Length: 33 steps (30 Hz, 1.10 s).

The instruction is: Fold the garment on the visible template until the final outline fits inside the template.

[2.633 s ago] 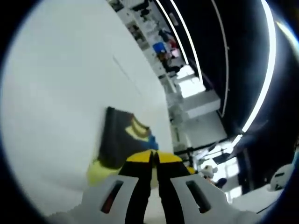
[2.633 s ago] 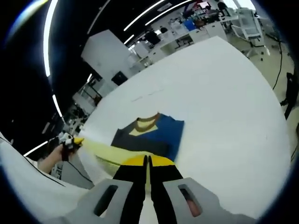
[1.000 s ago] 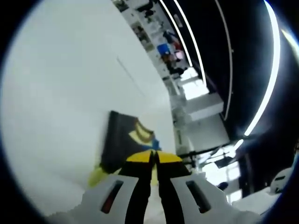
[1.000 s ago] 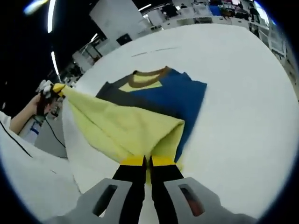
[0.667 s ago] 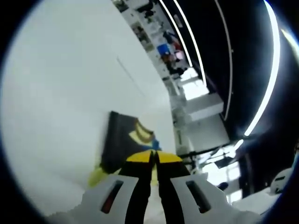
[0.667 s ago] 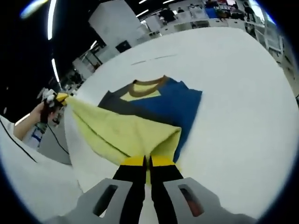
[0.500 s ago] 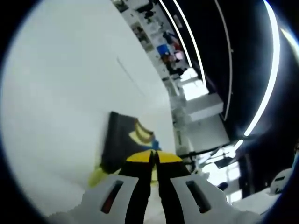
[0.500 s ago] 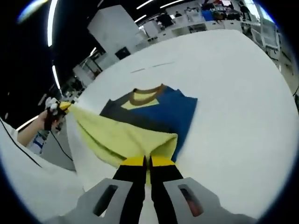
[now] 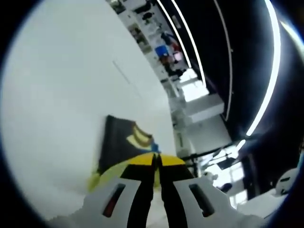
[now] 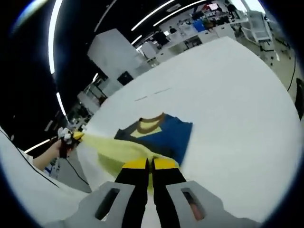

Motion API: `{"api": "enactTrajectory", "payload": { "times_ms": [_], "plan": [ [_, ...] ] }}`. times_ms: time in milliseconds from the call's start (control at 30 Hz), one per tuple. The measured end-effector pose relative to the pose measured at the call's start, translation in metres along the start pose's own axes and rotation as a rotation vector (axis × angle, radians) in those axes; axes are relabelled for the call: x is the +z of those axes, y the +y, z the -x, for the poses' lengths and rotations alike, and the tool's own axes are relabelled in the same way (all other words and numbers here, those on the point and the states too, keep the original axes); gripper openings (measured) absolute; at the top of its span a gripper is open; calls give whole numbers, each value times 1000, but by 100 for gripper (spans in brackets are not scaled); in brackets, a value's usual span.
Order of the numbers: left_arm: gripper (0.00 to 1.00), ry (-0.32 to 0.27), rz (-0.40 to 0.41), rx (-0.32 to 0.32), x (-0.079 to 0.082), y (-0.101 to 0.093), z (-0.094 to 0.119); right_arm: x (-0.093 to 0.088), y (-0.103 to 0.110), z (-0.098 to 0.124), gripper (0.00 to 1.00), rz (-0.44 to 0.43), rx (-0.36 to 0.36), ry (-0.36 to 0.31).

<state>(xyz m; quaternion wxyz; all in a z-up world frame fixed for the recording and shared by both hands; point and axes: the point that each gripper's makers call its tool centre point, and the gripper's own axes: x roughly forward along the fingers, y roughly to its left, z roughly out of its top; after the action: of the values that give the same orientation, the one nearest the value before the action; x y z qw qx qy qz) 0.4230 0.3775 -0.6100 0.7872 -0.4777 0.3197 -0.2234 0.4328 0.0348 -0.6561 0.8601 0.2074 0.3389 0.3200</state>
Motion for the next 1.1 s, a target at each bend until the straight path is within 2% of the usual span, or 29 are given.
{"api": "enactTrajectory", "payload": {
  "times_ms": [200,433,933,1100],
  "plan": [
    [0,-14,-39,-19,7,-12,0,17,12,8,3,17,18,-34],
    [0,-23,-74,-22,16,-13,-2,28,15,8,3,22,25,-57],
    [0,-19,-79,2,26,-4,-19,34,-1,-9,3,17,4,-29],
    [0,-18,-77,20,31,4,-26,39,-5,-16,3,16,0,-23]
  ]
}}
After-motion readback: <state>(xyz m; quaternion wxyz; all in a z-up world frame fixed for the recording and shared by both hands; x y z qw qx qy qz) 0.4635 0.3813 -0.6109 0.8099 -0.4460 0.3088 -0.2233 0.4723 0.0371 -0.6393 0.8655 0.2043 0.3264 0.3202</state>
